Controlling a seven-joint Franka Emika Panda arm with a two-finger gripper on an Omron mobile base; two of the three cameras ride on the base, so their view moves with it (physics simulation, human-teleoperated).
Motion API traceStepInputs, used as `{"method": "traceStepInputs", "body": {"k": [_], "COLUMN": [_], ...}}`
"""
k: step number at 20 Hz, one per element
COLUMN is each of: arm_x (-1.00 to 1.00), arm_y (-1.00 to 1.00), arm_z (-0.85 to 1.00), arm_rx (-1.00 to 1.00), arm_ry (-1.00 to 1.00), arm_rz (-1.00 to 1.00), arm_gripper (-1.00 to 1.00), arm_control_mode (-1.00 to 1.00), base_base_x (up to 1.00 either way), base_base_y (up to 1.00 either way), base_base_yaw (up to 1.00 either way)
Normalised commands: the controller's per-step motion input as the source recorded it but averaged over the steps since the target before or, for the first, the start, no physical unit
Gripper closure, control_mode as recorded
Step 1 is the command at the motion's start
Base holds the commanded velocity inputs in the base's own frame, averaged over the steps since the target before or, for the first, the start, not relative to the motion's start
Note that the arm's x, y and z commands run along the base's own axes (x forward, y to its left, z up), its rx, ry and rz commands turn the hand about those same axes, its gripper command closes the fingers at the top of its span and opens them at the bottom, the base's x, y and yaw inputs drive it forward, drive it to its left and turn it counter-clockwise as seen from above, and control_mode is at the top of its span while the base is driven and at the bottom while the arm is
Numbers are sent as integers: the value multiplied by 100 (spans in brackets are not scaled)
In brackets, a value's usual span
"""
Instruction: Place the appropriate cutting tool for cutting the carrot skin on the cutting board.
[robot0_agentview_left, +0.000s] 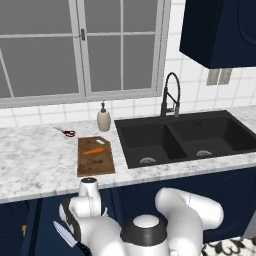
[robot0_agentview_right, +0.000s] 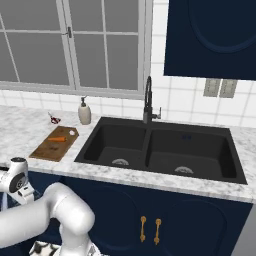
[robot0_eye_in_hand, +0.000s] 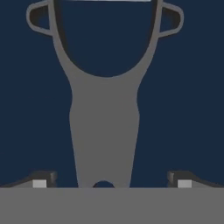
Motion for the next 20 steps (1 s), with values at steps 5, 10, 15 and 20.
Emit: {"method": "traceStepInputs", "body": {"k": [5, 10, 15, 20], "arm_x": [0, -14, -52, -77], "arm_y": [4, 9, 1, -9], "arm_z": [-54, -54, -30, 35], "arm_rx": [-5, -4, 5, 5], "arm_ry": [0, -3, -1, 0], "arm_rz": [-1, -1, -8, -12], "arm_gripper": [-100, 100, 100, 100], "arm_control_mode": [-100, -100, -100, -100], "base_base_x": [0, 0, 0, 0], "base_base_y": [0, 0, 0, 0], "base_base_yaw": [0, 0, 0, 0]}}
